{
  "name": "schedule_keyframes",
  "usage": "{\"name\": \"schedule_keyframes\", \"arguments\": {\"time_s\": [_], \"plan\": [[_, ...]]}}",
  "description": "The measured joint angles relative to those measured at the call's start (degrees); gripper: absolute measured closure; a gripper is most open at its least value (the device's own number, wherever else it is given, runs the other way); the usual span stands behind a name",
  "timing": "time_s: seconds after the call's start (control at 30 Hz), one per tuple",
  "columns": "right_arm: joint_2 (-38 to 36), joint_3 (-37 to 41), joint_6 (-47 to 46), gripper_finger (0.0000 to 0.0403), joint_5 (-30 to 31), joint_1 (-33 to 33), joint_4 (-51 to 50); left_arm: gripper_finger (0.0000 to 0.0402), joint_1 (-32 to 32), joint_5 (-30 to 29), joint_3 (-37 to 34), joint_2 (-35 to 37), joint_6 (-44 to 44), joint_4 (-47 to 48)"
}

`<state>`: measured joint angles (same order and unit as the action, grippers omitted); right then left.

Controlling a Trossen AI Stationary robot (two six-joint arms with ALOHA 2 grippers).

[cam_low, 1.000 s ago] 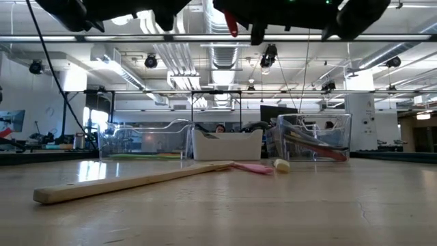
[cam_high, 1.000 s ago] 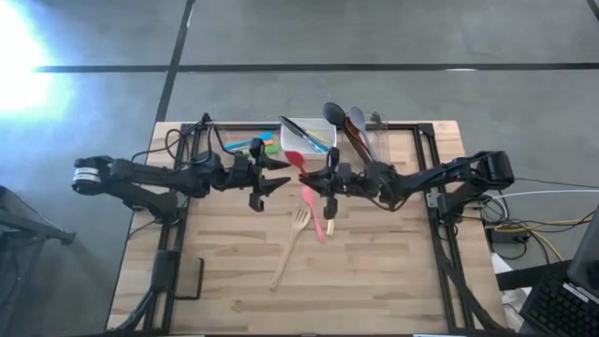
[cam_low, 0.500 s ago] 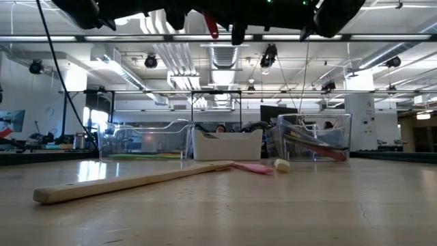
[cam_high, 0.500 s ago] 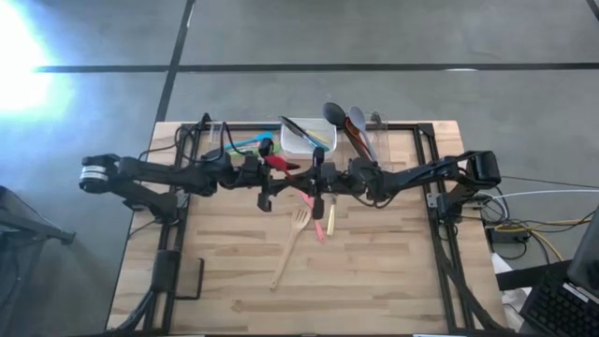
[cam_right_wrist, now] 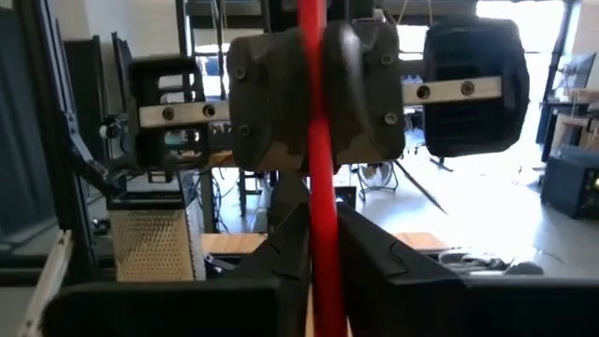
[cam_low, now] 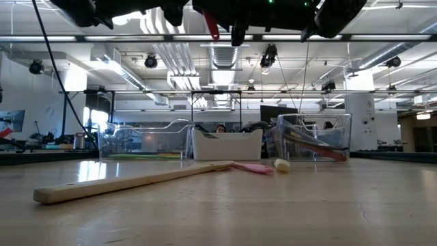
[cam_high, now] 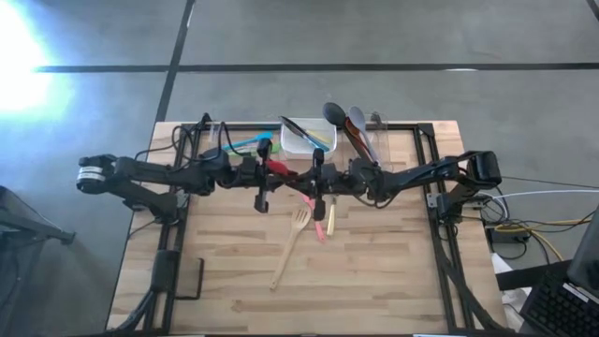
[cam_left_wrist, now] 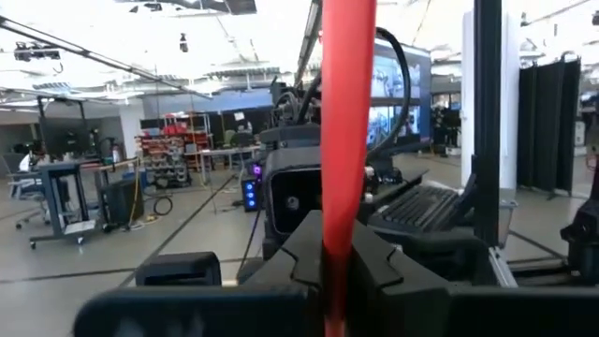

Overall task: Pick & Place Kitchen Items
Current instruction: Put the red spatula into the left transparent bin

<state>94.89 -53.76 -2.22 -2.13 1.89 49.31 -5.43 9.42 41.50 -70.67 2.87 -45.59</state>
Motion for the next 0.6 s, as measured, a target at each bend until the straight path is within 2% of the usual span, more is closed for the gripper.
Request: {"name": "schedule_keyframes", "arguments": {"time_s": [0.2,0.47,0.6], "plan": [[-2.79,-0.07,-4.28,0.0312,0.15,-0.02,-1.57,0.0386,-0.16,0.12,0.68,0.51,0.54,3.33],[-11.97,-0.04,-3.98,0.0273,0.38,-0.5,-21.86,0.0386,-0.78,0.06,3.69,3.09,3.45,14.87],[-16.33,-0.01,-4.74,0.0268,0.79,-1.22,-32.8,0.0386,-1.86,-0.81,6.56,4.58,5.36,25.38]]}}
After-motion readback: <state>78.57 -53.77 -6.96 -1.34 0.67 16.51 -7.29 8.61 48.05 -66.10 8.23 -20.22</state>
